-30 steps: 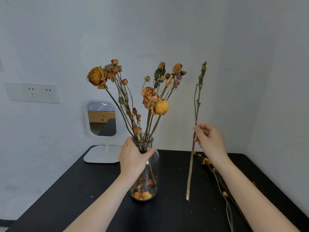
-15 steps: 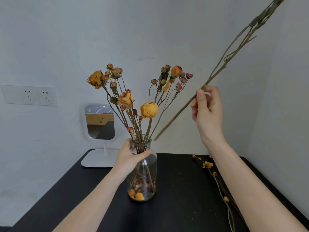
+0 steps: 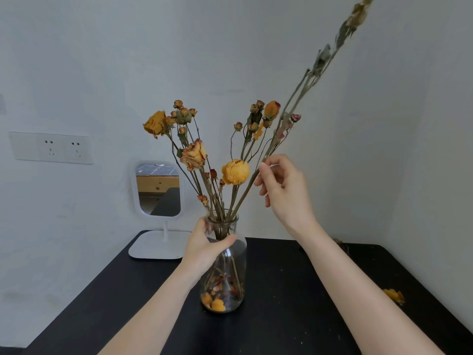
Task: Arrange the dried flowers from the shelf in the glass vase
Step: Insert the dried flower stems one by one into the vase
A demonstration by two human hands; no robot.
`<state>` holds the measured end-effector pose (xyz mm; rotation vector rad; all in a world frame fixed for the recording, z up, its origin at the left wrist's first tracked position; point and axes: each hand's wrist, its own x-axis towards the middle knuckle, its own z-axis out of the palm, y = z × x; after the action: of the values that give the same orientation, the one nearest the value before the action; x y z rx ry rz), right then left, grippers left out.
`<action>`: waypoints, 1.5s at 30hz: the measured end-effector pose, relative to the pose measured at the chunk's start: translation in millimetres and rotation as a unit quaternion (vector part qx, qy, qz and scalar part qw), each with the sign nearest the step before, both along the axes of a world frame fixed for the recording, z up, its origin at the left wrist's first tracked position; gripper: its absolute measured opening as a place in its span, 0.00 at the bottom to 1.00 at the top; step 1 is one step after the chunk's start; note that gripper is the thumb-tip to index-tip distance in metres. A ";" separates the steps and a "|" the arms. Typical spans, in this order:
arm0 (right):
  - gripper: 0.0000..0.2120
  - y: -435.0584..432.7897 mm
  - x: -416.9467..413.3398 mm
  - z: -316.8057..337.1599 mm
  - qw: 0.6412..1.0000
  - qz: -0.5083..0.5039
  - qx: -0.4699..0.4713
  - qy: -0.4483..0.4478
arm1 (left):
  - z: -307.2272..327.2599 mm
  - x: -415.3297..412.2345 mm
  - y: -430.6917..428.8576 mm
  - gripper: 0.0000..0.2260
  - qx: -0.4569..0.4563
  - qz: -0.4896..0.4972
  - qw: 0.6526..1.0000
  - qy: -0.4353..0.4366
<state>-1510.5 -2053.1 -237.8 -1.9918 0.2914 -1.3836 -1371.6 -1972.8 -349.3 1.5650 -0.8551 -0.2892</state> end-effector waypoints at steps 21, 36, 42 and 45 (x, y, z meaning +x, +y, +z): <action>0.04 2.4 31.8 -8.5 0.981 -0.083 -0.009 0.175 | -5.1 4.0 -3.4 0.25 -0.019 -0.001 1.000 -0.005; 0.05 -0.1 45.2 1.6 0.981 -0.051 0.012 0.188 | -5.3 4.1 -3.0 0.26 -0.021 -0.001 1.000 -0.003; 0.10 -2.7 41.8 3.9 0.980 0.002 0.022 0.196 | -5.3 3.9 -2.6 0.26 -0.016 0.001 1.000 -0.005; 0.07 -7.2 42.1 1.1 0.979 -0.048 0.002 0.197 | -5.1 4.2 -2.2 0.26 -0.012 0.001 1.000 -0.007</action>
<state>-1468.5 -2060.3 -236.7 -2.2664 0.5730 -1.0311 -1367.3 -1975.1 -354.5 1.5479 -0.8658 -0.2665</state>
